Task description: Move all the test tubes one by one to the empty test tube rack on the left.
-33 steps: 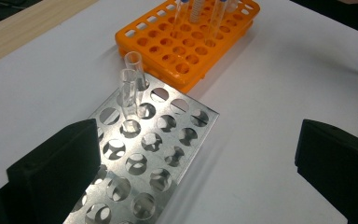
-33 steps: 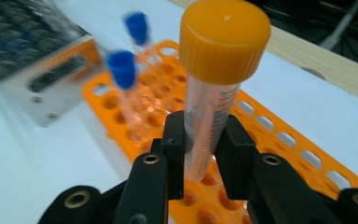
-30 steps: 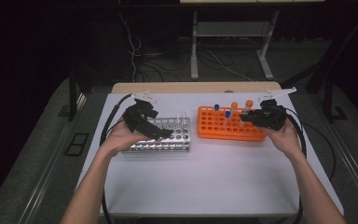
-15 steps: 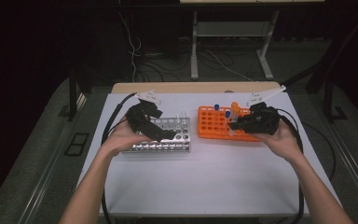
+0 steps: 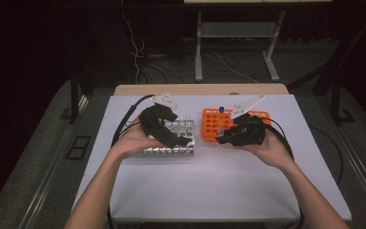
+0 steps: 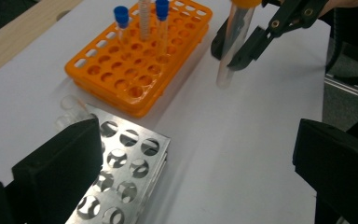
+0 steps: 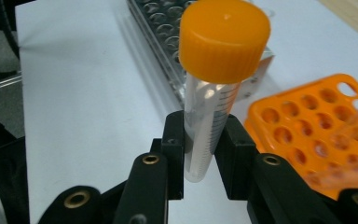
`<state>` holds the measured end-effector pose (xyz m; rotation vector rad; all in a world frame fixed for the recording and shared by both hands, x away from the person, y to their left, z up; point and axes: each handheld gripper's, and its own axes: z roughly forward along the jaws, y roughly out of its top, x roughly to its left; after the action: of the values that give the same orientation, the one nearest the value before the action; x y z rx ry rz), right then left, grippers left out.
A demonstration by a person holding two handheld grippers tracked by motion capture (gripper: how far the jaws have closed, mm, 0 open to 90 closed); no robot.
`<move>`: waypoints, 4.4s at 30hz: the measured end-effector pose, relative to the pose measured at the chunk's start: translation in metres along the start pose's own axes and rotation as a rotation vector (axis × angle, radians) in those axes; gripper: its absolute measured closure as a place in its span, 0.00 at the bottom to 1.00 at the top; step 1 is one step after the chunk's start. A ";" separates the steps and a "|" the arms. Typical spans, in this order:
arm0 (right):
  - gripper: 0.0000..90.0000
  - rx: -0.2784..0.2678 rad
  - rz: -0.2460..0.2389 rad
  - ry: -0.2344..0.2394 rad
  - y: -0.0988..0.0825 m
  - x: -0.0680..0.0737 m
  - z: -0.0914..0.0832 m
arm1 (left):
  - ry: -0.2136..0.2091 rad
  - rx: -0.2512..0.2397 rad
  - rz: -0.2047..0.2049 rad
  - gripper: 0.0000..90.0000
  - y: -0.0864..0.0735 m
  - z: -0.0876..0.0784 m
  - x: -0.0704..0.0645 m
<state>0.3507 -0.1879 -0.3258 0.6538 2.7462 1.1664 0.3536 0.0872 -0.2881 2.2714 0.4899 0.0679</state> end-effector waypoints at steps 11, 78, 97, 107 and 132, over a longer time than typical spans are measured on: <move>0.82 0.012 -0.066 0.059 0.013 0.022 0.022 | -0.068 0.009 0.056 0.19 0.011 0.008 -0.008; 0.01 -0.031 0.134 -0.014 -0.039 0.007 -0.017 | 0.088 0.021 -0.011 0.76 0.024 -0.013 0.085; 0.01 -0.046 0.171 -0.033 -0.064 0.000 -0.018 | 0.112 0.042 -0.039 0.76 0.015 0.009 0.106; 0.01 -0.069 0.229 -0.070 -0.080 -0.015 -0.027 | 0.110 0.041 -0.057 0.76 0.004 0.016 0.107; 0.01 -0.078 0.330 -0.143 -0.082 -0.069 -0.029 | 0.093 0.008 -0.117 0.46 -0.011 0.014 0.097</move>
<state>0.3772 -0.2867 -0.3687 1.1653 2.5241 1.2216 0.4421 0.1195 -0.3163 2.2499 0.6713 0.1129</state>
